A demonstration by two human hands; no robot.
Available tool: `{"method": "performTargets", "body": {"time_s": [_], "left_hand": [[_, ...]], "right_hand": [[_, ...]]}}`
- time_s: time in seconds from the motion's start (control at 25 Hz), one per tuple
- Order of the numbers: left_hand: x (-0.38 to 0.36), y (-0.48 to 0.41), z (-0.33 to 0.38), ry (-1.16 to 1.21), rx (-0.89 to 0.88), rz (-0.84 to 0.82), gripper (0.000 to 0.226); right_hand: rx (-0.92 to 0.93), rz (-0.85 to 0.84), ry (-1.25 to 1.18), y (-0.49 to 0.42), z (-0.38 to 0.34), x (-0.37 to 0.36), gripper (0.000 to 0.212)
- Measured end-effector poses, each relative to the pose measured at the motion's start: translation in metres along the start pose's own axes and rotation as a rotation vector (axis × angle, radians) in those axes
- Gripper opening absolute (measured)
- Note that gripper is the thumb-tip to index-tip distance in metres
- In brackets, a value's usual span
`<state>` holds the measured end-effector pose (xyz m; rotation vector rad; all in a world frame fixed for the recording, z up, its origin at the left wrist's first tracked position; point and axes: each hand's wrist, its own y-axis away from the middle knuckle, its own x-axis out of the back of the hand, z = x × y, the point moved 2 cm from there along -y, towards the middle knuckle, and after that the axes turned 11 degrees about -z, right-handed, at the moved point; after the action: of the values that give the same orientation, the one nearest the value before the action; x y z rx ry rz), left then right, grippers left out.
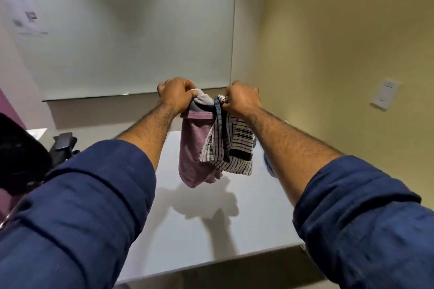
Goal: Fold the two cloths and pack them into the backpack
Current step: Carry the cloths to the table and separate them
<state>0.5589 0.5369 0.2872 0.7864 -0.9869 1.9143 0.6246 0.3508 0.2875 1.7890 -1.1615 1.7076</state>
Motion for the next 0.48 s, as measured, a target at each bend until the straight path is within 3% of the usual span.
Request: {"method": "performTargets", "body": {"time_s": [0.48], "left_hand": [[-0.043,-0.169,-0.161,-0.046,0.118,0.044,0.019]], "right_hand": [[0.119,-0.062,-0.02,-0.224,-0.031,-0.109,0.017]]}}
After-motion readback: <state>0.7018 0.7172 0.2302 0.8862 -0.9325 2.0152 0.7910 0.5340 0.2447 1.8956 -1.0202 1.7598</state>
